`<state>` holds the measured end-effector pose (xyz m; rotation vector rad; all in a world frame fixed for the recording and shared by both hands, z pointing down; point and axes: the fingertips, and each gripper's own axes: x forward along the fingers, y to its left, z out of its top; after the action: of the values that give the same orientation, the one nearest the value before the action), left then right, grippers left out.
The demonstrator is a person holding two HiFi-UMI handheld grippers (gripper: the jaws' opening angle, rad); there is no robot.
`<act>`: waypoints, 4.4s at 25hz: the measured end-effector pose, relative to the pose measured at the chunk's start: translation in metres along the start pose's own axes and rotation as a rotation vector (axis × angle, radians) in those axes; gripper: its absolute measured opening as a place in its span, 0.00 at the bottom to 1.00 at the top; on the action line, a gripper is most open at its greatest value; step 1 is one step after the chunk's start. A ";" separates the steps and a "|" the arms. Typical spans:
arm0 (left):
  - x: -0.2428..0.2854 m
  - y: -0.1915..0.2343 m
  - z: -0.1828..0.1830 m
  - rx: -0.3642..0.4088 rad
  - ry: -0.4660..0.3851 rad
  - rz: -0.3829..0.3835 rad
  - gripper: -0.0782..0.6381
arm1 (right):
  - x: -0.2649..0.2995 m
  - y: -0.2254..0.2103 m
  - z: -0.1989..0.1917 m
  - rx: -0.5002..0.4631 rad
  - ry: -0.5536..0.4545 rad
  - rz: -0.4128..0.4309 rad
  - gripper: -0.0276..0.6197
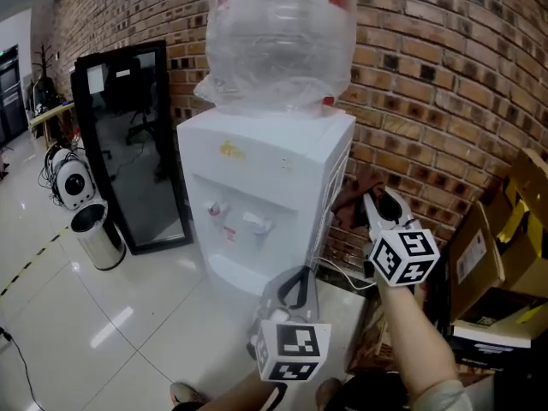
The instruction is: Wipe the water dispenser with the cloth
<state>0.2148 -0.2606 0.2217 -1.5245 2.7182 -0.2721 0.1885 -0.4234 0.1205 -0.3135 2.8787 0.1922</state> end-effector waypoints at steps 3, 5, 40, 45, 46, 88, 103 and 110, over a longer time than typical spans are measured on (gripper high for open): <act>0.002 0.007 0.016 -0.004 -0.034 0.003 0.11 | 0.023 -0.005 0.052 -0.050 -0.068 0.004 0.18; 0.003 0.013 0.020 -0.004 -0.046 0.010 0.11 | 0.037 -0.007 0.080 -0.090 -0.106 0.000 0.18; 0.007 0.004 -0.083 -0.022 0.066 0.040 0.11 | 0.049 -0.003 -0.123 -0.029 0.250 -0.035 0.18; 0.008 0.003 -0.121 -0.042 0.125 0.058 0.11 | 0.036 0.002 -0.185 -0.002 0.341 -0.021 0.18; 0.008 0.001 -0.129 -0.044 0.136 0.059 0.11 | 0.033 0.004 -0.196 0.017 0.351 -0.020 0.18; 0.050 -0.074 -0.226 -0.080 0.281 -0.064 0.11 | -0.056 0.024 -0.461 0.145 0.826 0.050 0.18; 0.111 -0.086 -0.047 -0.136 0.072 -0.212 0.11 | 0.036 -0.061 -0.025 -0.052 0.131 0.048 0.18; 0.119 -0.082 -0.019 -0.181 0.047 -0.259 0.11 | 0.094 -0.068 0.072 -0.194 0.034 0.017 0.18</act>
<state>0.2201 -0.4004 0.2622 -1.9455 2.6394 -0.0647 0.1305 -0.4970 0.0209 -0.3300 2.9018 0.4756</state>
